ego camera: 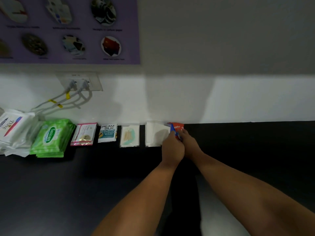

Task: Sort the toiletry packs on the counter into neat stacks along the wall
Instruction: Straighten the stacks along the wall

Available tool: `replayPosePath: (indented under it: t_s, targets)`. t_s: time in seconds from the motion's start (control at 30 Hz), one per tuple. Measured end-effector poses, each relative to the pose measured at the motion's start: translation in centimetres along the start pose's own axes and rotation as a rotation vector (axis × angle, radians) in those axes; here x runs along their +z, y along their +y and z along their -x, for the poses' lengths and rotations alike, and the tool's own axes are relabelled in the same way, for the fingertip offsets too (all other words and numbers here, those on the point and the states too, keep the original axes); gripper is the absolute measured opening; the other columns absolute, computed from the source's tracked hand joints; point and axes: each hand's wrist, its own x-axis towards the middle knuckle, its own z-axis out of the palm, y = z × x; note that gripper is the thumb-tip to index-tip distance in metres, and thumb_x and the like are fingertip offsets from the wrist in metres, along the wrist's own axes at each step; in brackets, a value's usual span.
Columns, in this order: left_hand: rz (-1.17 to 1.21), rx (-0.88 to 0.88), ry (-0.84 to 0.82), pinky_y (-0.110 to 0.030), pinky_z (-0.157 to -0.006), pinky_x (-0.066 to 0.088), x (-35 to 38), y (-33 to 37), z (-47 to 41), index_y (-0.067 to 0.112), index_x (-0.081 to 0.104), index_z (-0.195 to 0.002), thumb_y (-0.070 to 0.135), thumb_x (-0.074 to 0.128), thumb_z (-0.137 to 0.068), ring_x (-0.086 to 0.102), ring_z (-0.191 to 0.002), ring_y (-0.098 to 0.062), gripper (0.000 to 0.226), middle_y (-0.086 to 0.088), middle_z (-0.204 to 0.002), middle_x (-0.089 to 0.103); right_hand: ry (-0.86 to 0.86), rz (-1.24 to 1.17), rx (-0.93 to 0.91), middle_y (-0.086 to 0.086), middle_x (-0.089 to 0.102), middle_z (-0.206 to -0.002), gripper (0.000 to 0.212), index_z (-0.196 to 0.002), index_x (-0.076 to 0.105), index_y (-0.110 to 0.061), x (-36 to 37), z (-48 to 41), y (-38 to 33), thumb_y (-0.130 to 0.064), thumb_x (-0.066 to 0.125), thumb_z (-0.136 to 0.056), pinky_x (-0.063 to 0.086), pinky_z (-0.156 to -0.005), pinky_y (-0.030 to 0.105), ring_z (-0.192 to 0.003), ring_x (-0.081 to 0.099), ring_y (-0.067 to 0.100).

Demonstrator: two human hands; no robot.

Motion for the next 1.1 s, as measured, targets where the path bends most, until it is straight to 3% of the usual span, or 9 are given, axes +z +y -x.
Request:
replayPosePath:
  t_s: [0.1, 0.2, 0.3, 0.4, 0.57, 0.8, 0.93, 1.03, 1.1]
  targets:
    - [-0.082, 0.021, -0.057, -0.032, -0.096, 0.048, -1.3, -0.9, -1.6, 0.010, 0.059, -0.124, 0.025, 0.050, -0.102, 0.064, -0.109, -0.025, 0.028, -0.011, -0.116, 0.067, -0.064, 0.123, 0.007, 0.015, 0.005, -0.163, 0.072, -0.156, 0.018, -0.020, 0.8, -0.6, -0.3, -0.030, 0.057, -0.097, 0.031, -0.116, 0.041, -0.146, 0.027, 0.034]
    - [-0.362, 0.209, -0.071, -0.034, -0.088, 0.046, -3.0, -2.5, -2.7, 0.009, 0.064, -0.111, 0.016, 0.050, -0.097, 0.059, -0.105, -0.029, 0.022, -0.010, -0.110, 0.066, -0.076, 0.222, 0.037, 0.017, -0.001, -0.164, 0.066, -0.157, 0.016, -0.025, 1.4, -0.9, -0.8, -0.031, 0.051, -0.100, 0.026, -0.120, 0.048, -0.150, 0.012, 0.036]
    - [-0.672, 0.325, -0.092, -0.037, -0.090, 0.042, -4.4, -3.9, -3.6, 0.011, 0.063, -0.116, 0.013, 0.046, -0.094, 0.048, -0.114, -0.030, 0.028, -0.006, -0.124, 0.060, -0.063, 0.229, 0.090, 0.013, -0.003, -0.165, 0.058, -0.156, 0.017, -0.027, 1.9, -1.3, -0.9, -0.032, 0.042, -0.104, 0.023, -0.121, 0.050, -0.152, 0.002, 0.034]
    - [-0.757, 0.343, -0.096, -0.037, -0.096, 0.039, -4.9, -5.3, -3.9, 0.008, 0.061, -0.123, 0.014, 0.046, -0.094, 0.044, -0.121, -0.031, 0.033, -0.009, -0.144, 0.048, -0.070, 0.249, 0.102, 0.012, -0.005, -0.165, 0.060, -0.157, 0.014, -0.027, 2.1, -1.4, -1.0, -0.031, 0.042, -0.104, 0.018, -0.122, 0.048, -0.152, -0.001, 0.034]
    - [-0.722, 0.230, -0.055, -0.040, -0.105, 0.035, -5.1, -5.9, -3.8, 0.005, 0.053, -0.133, 0.026, 0.047, -0.099, 0.035, -0.132, -0.033, 0.041, -0.015, -0.158, 0.025, -0.081, 0.234, 0.116, 0.011, -0.008, -0.165, 0.063, -0.157, 0.013, -0.026, 2.1, -1.4, -0.9, -0.030, 0.045, -0.103, 0.015, -0.122, 0.050, -0.152, -0.002, 0.034]
    - [-0.714, 0.266, 0.000, -0.038, -0.113, 0.026, -5.9, -5.8, -3.8, 0.002, 0.049, -0.138, 0.035, 0.043, -0.101, 0.036, -0.133, -0.034, 0.050, -0.020, -0.153, 0.034, -0.087, 0.268, 0.097, 0.012, -0.009, -0.164, 0.072, -0.158, 0.010, -0.025, 2.2, -0.9, -0.8, -0.027, 0.052, -0.100, 0.015, -0.120, 0.047, -0.152, 0.000, 0.034]
    - [-0.337, 0.342, 0.094, -0.039, -0.105, 0.042, -4.6, -3.7, -2.9, 0.002, 0.057, -0.131, 0.016, 0.052, -0.098, 0.051, -0.120, -0.031, 0.037, -0.016, -0.133, 0.057, -0.044, 0.184, 0.102, 0.011, -0.002, -0.165, 0.068, -0.157, 0.015, -0.025, 2.1, -0.8, -0.7, -0.026, 0.052, -0.100, 0.024, -0.120, 0.047, -0.151, 0.011, 0.032]
    - [-0.057, 0.149, -0.065, -0.031, -0.095, 0.050, -2.5, -1.4, -2.2, 0.010, 0.055, -0.135, 0.018, 0.048, -0.101, 0.061, -0.113, -0.023, 0.035, -0.009, -0.123, 0.065, 0.042, 0.014, 0.071, 0.011, 0.013, -0.164, 0.063, -0.154, 0.026, -0.024, 1.5, -0.9, -0.1, -0.027, 0.054, -0.098, 0.037, -0.114, 0.045, -0.140, 0.038, 0.030]
    - [0.004, 0.028, -0.155, -0.030, -0.092, 0.051, -1.4, -0.6, -2.1, 0.012, 0.054, -0.133, 0.020, 0.045, -0.103, 0.063, -0.111, -0.024, 0.032, -0.009, -0.121, 0.065, 0.015, 0.015, 0.038, 0.010, 0.012, -0.164, 0.065, -0.154, 0.025, -0.026, 1.2, -0.8, 0.3, -0.028, 0.057, -0.097, 0.038, -0.114, 0.044, -0.138, 0.041, 0.030]
